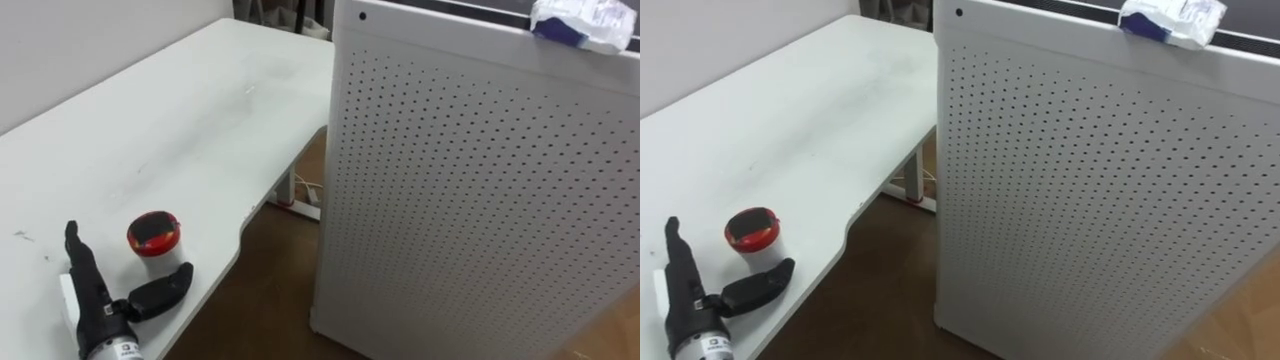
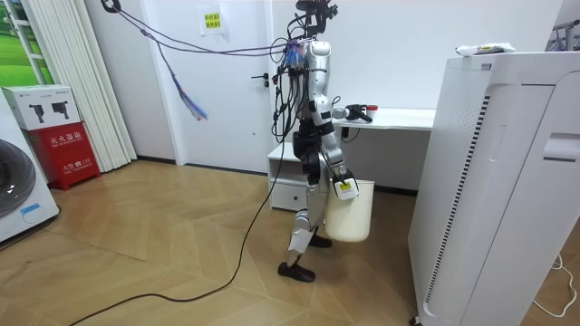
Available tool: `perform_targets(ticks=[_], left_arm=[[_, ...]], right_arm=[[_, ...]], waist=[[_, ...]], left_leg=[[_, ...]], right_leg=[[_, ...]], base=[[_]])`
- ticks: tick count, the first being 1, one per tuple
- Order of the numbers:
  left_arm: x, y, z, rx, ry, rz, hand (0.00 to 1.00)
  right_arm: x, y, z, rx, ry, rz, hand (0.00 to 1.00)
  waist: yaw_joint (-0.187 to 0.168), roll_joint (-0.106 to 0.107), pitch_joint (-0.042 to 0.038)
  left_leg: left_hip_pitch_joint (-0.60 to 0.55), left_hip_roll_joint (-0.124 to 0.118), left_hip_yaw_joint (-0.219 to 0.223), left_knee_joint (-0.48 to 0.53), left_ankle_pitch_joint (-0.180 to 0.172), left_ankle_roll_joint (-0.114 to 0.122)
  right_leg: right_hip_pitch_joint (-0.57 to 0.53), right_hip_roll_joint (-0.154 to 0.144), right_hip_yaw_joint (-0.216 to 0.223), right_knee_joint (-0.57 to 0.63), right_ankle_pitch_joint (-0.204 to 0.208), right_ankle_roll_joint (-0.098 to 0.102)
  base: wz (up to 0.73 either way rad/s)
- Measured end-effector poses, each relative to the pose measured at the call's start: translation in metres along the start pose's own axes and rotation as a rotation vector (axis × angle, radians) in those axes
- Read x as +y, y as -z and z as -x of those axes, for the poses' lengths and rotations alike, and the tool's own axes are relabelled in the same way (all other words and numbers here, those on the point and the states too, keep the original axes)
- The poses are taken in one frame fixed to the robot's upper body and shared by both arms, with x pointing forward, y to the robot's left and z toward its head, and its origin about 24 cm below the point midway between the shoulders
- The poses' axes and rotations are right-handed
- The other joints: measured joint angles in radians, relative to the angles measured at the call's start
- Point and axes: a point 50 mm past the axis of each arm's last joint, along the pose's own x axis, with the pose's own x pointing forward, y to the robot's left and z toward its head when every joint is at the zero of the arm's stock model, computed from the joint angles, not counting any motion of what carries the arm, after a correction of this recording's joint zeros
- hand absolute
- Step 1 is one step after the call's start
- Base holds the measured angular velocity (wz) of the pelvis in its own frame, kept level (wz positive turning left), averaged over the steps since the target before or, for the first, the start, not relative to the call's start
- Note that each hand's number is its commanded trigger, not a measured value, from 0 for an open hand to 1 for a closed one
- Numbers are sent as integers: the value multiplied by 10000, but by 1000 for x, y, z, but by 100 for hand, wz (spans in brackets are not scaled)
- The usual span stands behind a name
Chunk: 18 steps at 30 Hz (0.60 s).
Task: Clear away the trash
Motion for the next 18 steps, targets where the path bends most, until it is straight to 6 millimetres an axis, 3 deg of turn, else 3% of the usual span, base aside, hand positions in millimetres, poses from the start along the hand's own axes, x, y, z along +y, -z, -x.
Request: perform_targets(ticks=[4, 9, 10, 11, 12, 13, 14, 15, 18], left_arm=[[0, -1, -2, 29, -98, 45, 0], [-2, -5, -8, 61, -293, 347, 2], [-2, -5, -9, 59, -328, 364, 14], [-2, -5, -9, 57, -344, 377, 16], [-2, -6, -10, 32, -360, 400, 27], [-3, -8, -10, -5, -375, 428, 51], [-3, -9, -11, -39, -432, 451, 62], [-3, -9, -11, -56, -481, 461, 100], [4, -11, -15, -106, -1002, 596, 100]], right_arm=[[1, -2, -1, -52, -43, 86, 100], [3, -6, -1, -155, -99, 196, 100], [3, -6, -1, -151, -86, 205, 100], [3, -6, -1, -149, -75, 209, 100], [3, -6, -1, -150, -44, 209, 100], [3, -6, -1, -144, -31, 215, 100], [3, -6, -1, -142, -20, 226, 100], [3, -6, -2, -148, -10, 228, 100], [3, -6, -2, -145, -9, 253, 100]], waist=[[-74, 63, -19], [-80, 42, 14], [-92, 40, 19], [-106, 44, 24], [-113, 42, 53], [-117, 31, 77], [-121, 28, 80], [-121, 29, 79], [-122, 23, 81]], left_leg=[[-90, 14, 54, -25, 9, 4], [-138, 82, 122, -27, 16, -5], [-136, 91, 146, -24, 16, -4], [-139, 91, 146, -21, 15, -4], [-148, 89, 147, -19, 16, -3], [-172, 89, 148, -15, 19, 0], [-208, 87, 152, -8, 23, 4], [-230, 88, 156, -6, 28, 7], [-299, 78, 177, -19, 67, 20]], right_leg=[[-140, -13, 55, 60, 0, 0], [-282, -17, 69, 221, 1, -1], [-286, -17, 74, 221, 1, -1], [-288, -17, 72, 218, 0, -1], [-292, -18, 70, 202, 0, -2], [-312, -18, 68, 180, -3, -4], [-352, -19, 69, 179, -6, -5], [-383, -20, 71, 179, -7, -5], [-454, -29, 80, 186, -6, -6]], base=[[-3], [-4], [-7], [0], [0], [0], [0], [0], [2]])
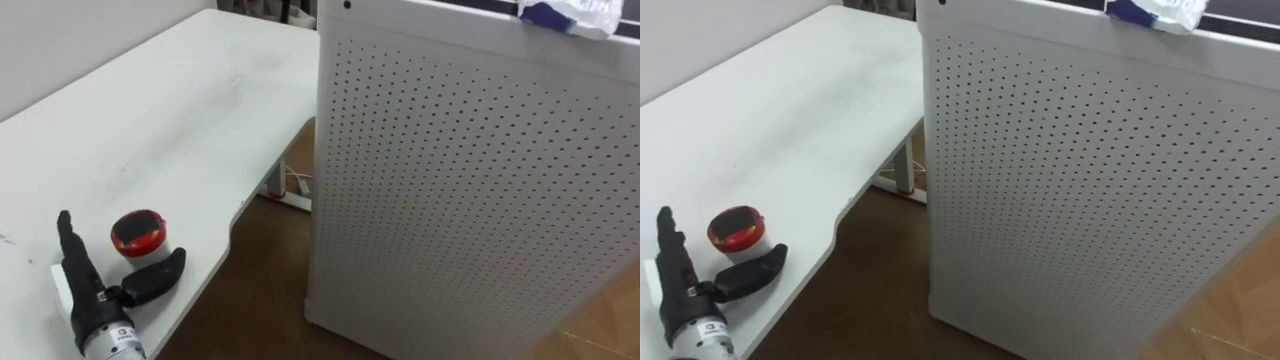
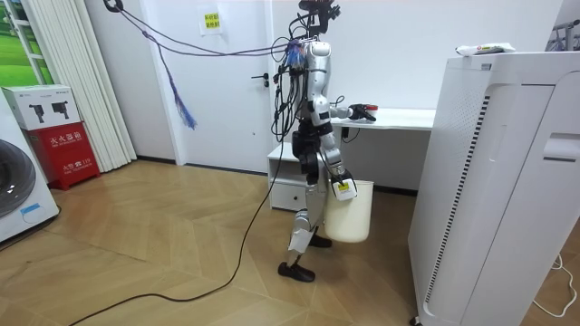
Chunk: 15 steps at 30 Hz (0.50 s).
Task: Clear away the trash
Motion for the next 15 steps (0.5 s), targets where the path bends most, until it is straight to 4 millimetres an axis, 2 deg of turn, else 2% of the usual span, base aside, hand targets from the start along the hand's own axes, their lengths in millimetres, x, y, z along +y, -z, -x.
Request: perform_targets(ticks=[4, 15], left_arm=[[7, -2, -7, 261, -594, 514, 100], [-4, -4, -13, 575, -751, 796, 100]], right_arm=[[0, 1, 0, 6, 10, -33, 100], [0, 3, 0, 25, 159, -132, 100]], waist=[[-5, -25, 6], [-163, 12, 37]], left_leg=[[14, 50, 402, -47, 41, 71], [11, 51, 459, 0, -1, 148]], right_leg=[[1, -74, -16, -1, -8, 16], [-31, -113, 59, 161, 18, 62]], base=[[2], [-2]])
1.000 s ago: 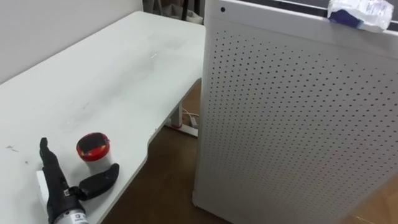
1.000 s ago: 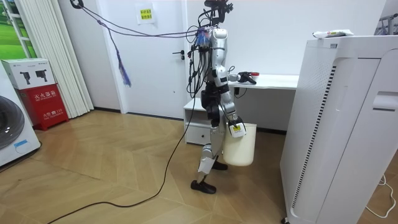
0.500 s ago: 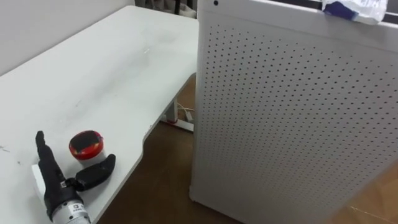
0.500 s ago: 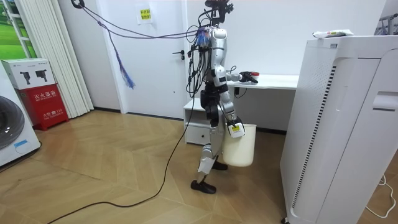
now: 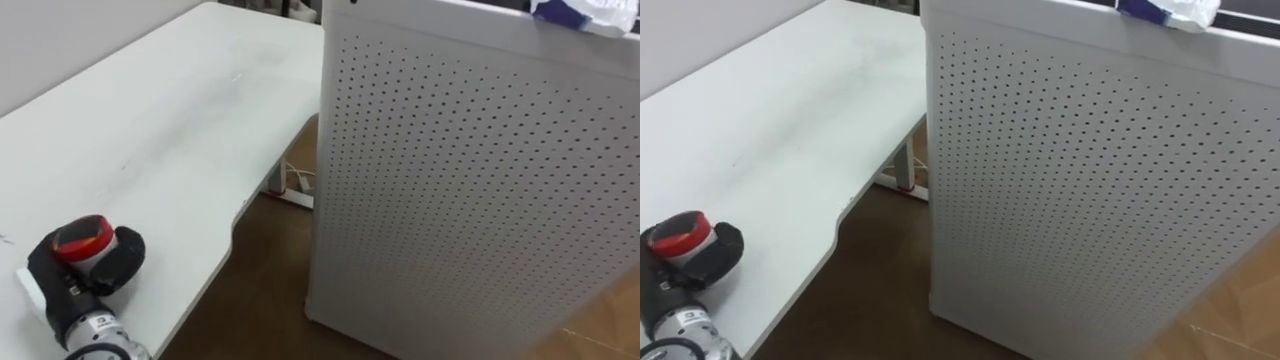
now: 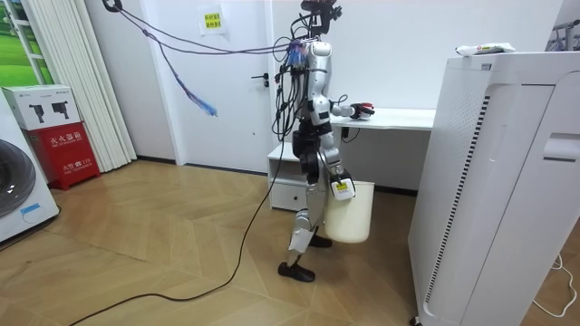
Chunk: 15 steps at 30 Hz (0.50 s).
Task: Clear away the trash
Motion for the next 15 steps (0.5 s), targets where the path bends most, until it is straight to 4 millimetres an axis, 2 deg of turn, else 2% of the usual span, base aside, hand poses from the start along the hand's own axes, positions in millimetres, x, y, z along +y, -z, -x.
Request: perform_targets(ticks=[1, 7, 12, 15], left_arm=[[-1, 0, 1, 10, 122, -26, 100], [-20, 7, 14, 88, 1811, -376, 100], [-36, 9, 25, 47, 3394, -623, 100], [-46, 9, 33, -35, 4347, -708, 100]], right_arm=[[0, 0, 0, -18, -4, -5, 100], [0, -1, 0, -37, -25, -59, 100], [0, -4, -1, -102, 25, -60, 100], [2, -7, -2, -159, 67, 40, 100]], waist=[[-40, 34, 15], [-163, 249, -41], [-378, 292, -65], [-409, 287, -62]], left_leg=[[-9, 18, 27, 20, -1, 2], [51, 148, 352, -59, 11, 39], [208, 191, 560, -219, 43, 54], [260, 317, 911, -239, 54, 81]], right_leg=[[-14, 6, 28, 11, 2, -1], [-160, 18, 394, 51, 125, 12], [-219, 0, 701, 74, 179, 22], [-365, -5, 973, 212, 179, 22]], base=[[-9], [-18], [-18], [-28]])
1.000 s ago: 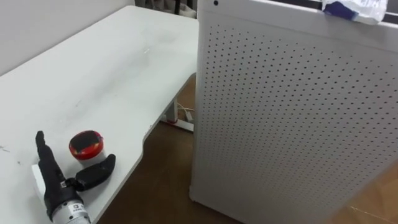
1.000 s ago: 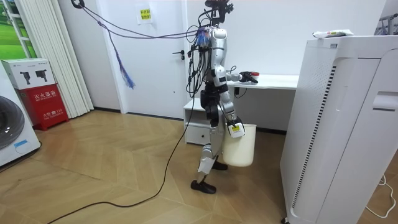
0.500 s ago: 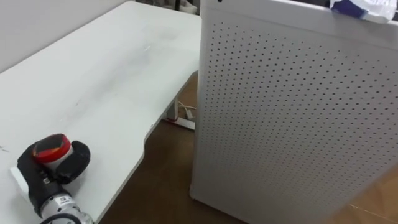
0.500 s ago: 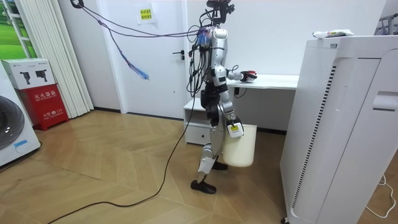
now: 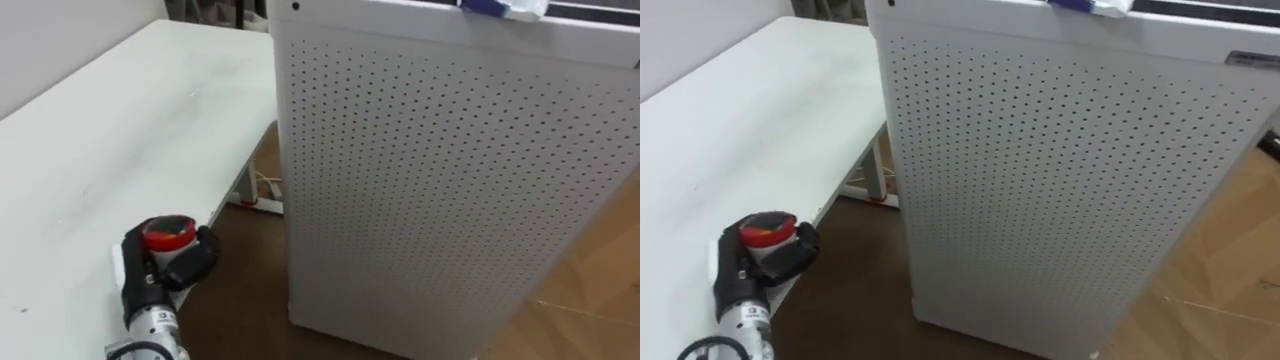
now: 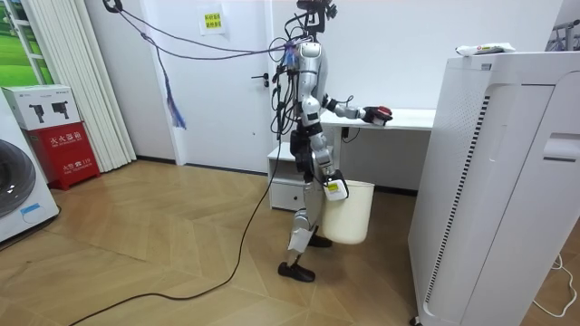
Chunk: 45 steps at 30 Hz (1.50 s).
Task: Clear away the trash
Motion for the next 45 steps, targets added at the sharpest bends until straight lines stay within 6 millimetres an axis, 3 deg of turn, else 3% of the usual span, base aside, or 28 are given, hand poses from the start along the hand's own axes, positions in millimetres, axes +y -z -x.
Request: perform_targets(ticks=[6, 10, 15, 17, 23, 30, 31, 33, 34, 35, 45], left_arm=[[-30, 0, 13, -49, 2010, -91, 100], [-45, -1, 21, -120, 2945, 29, 100], [-46, -1, 31, -198, 3401, 250, 100], [-50, 0, 35, -137, 3787, 257, 100], [-53, 6, 42, 97, 4577, 56, 100], [-47, 29, 60, 692, 5424, -878, 100], [-46, 34, 64, 868, 5601, -1017, 93], [-45, 39, 68, 1104, 5871, -1245, 51], [-44, 43, 72, 1238, 5944, -1316, 22], [-43, 46, 75, 1377, 5994, -1369, 0], [-37, 70, 88, 2627, 6549, -1740, 0]], right_arm=[[2, -10, -2, -365, 81, -366, 100], [3, -18, -3, -669, 134, -706, 100], [10, -29, -4, -1021, -139, -444, 100], [11, -32, -5, -1098, -175, -340, 100], [13, -42, -6, -1356, -250, -207, 100], [17, -56, -7, -2016, -435, -32, 100], [17, -56, -6, -2109, -456, 2, 100], [18, -58, -6, -2210, -498, 16, 100], [19, -61, -6, -2300, -546, 35, 100], [19, -63, -6, -2392, -551, 100, 100], [25, -64, -7, -2359, -878, 612, 100]], waist=[[-221, 6, 3], [-207, -2, 5], [-69, -1, 9], [31, -8, 8], [-43, -32, 31], [22, 80, 78], [33, 109, 90], [35, 144, 102], [51, 166, 97], [59, 210, 98], [215, 289, 103]], left_leg=[[-266, 36, 127, 59, -9, 16], [-172, 194, 631, 11, -35, 63], [178, 517, 1492, -118, -194, 34], [265, 538, 1721, -144, -284, 16], [260, 536, 1792, -272, -242, -9], [234, 695, 2066, -492, -284, -104], [234, 701, 2077, -492, -293, -118], [237, 705, 2100, -490, -315, -152], [240, 718, 2158, -491, -324, -164], [249, 737, 2201, -489, -345, -183], [260, 849, 2563, -582, -440, -258]], right_leg=[[-338, -6, 224, 148, 3, -2], [-624, -60, 586, 366, 1, 1], [-864, -152, 543, 684, 6, 0], [-992, -176, 542, 671, 3, -1], [-1150, -196, 549, 659, 4, 0], [-1309, -165, 334, 619, 40, -61], [-1322, -164, 294, 619, 41, -62], [-1437, -153, 287, 654, 41, -62], [-1492, -153, 258, 680, 40, -62], [-1523, -151, 251, 680, 44, -68], [-2201, -86, 650, 1037, 121, -196]], base=[[-11], [-32], [-52], [-44], [-9], [-10], [-3], [-12], [-22], [-20], [-30]])
